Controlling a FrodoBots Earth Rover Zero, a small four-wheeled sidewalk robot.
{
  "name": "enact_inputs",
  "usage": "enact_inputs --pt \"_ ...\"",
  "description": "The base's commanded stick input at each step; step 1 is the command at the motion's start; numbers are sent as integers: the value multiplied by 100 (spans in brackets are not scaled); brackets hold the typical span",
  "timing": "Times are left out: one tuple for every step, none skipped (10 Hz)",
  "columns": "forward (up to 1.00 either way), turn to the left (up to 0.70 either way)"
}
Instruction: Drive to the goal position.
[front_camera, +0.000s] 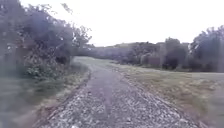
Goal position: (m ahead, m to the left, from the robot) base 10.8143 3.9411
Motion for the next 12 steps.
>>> enact_inputs --pt "70 0" --pt "70 0" --pt "70 0" --pt "70 0" --pt "70 0" --pt "70 0" --pt "70 0" --pt "70 0" --pt "70 0" --pt "70 0" --pt "70 0" --pt "70 0"
